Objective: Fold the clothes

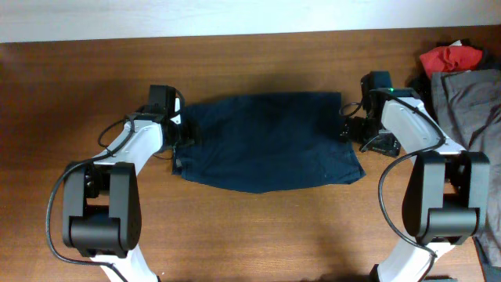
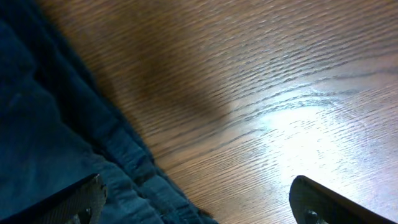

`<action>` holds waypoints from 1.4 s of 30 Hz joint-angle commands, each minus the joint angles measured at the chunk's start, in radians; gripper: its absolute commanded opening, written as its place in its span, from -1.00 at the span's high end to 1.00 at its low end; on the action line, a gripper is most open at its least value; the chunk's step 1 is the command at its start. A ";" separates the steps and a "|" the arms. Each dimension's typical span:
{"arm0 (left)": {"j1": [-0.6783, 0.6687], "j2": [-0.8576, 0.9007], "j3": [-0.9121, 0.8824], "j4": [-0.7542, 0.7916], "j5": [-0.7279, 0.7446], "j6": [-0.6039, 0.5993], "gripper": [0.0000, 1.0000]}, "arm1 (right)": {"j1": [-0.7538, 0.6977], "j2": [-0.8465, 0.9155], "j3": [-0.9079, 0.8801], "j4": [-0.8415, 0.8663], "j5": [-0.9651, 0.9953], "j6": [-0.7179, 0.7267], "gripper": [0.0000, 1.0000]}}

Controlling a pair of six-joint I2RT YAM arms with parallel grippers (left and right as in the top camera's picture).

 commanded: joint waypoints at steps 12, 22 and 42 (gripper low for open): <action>0.001 0.055 -0.011 -0.008 0.062 -0.009 -0.06 | -0.017 0.026 -0.043 0.134 -0.223 -0.205 -0.97; 0.001 0.055 -0.011 0.007 0.062 -0.009 0.23 | -0.017 0.085 -0.045 0.207 -0.278 -0.238 -1.00; 0.000 0.055 -0.011 0.018 0.063 -0.010 0.23 | 0.036 0.089 -0.115 0.288 -0.319 -0.193 0.78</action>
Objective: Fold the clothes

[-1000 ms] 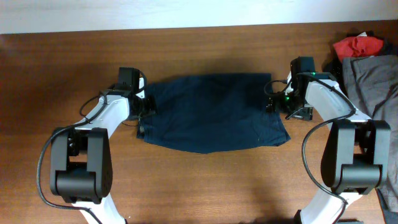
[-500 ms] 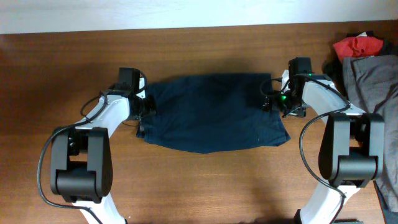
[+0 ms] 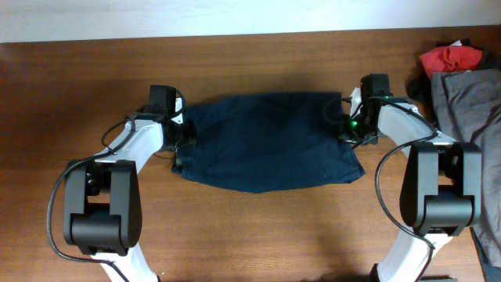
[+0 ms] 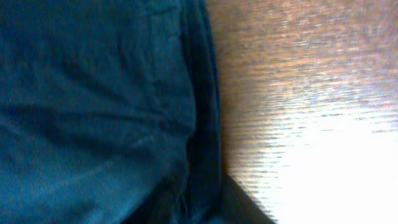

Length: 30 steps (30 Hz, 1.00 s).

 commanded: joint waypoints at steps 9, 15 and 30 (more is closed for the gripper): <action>0.000 0.042 -0.015 0.002 0.008 -0.006 0.14 | 0.002 0.018 -0.029 0.014 0.085 0.141 0.93; 0.000 0.042 -0.015 -0.001 0.008 -0.006 0.14 | -0.002 -0.007 0.011 -0.057 0.212 0.142 0.92; 0.000 -0.038 -0.006 -0.040 0.011 -0.005 -0.15 | -0.001 -0.012 0.233 -0.298 0.323 0.149 0.92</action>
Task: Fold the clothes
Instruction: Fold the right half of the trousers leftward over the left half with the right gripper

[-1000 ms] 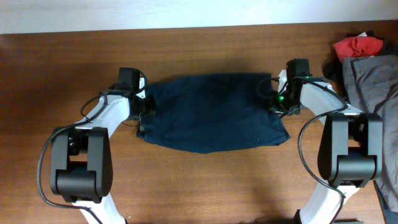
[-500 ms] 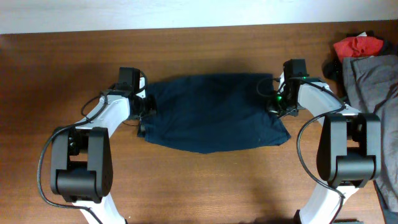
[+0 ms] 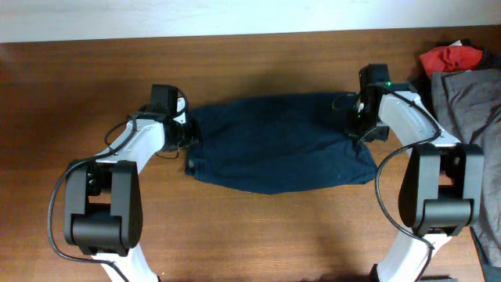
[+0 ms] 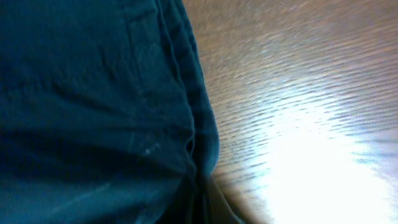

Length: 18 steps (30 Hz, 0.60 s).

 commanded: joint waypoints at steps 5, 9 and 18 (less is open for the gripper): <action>0.007 -0.089 -0.012 -0.017 -0.026 0.001 -0.39 | -0.003 -0.006 0.122 -0.097 0.076 0.010 0.92; 0.007 -0.098 -0.012 -0.017 -0.026 0.002 -0.50 | 0.031 -0.006 0.126 -0.132 0.133 0.010 0.92; 0.007 -0.098 -0.012 -0.023 -0.026 0.002 -0.51 | 0.181 -0.006 0.133 -0.190 0.346 0.076 0.92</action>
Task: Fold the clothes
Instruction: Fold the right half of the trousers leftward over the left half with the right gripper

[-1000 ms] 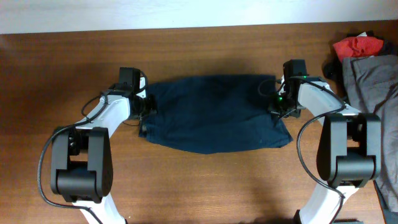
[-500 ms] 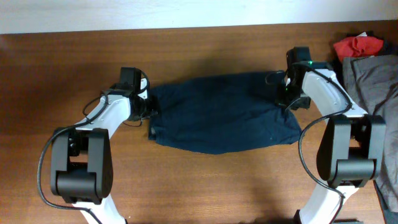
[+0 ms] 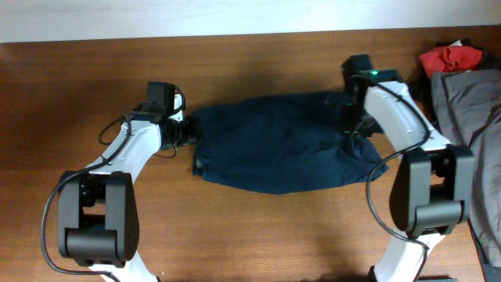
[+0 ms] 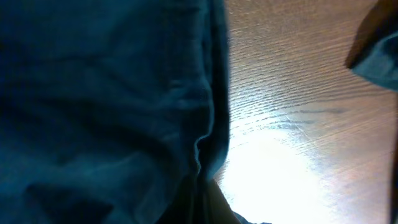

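Note:
A dark blue garment (image 3: 282, 149) lies spread on the wooden table (image 3: 258, 227). My left gripper (image 3: 188, 130) sits at the garment's left edge, where the cloth's upper corner draws in toward it; its fingers are hidden against the dark fabric. At the upper right corner, my right gripper (image 3: 350, 119) is shut on the cloth. In the right wrist view the blue garment (image 4: 106, 106) fills the left side, and its hem gathers into a pinch at the bottom centre by the right gripper (image 4: 202, 205).
A pile of other clothes lies at the right end of the table: a red piece (image 3: 450, 56) on top of a grey piece (image 3: 470, 106). The table's far edge meets a white wall (image 3: 156, 19).
Both grippers and the garment have shifted a little to the right. The right arm now reaches farther back over the upper right corner, and the cloth hangs pinched and lifted in its wrist view.
At first my right gripper stood open beside the garment's right edge, with the left at the left edge. Then the right gripper was down on the hem and shut on it. Since then the garment has moved rightward between both grippers.

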`<action>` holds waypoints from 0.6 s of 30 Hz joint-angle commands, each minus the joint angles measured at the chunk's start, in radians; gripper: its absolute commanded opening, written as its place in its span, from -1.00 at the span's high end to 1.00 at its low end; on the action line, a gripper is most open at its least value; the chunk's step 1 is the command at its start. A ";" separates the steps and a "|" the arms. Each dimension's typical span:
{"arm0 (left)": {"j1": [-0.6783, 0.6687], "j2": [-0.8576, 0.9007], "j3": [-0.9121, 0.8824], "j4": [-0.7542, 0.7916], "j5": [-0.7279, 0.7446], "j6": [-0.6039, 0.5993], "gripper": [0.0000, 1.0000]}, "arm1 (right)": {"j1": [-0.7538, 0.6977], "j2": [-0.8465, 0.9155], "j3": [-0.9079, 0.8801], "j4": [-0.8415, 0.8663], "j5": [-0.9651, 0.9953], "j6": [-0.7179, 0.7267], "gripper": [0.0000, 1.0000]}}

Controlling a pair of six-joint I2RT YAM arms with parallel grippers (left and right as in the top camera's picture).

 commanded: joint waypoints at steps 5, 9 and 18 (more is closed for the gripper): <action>0.006 -0.031 -0.005 -0.026 -0.010 0.001 -0.52 | 0.141 -0.006 0.070 -0.047 0.181 0.085 0.92; 0.006 -0.056 -0.005 -0.030 -0.014 0.002 -0.54 | 0.201 -0.006 0.148 -0.090 0.169 0.085 0.92; 0.006 -0.068 -0.005 -0.034 -0.018 0.001 -0.62 | 0.290 -0.006 0.226 -0.076 -0.137 0.084 0.92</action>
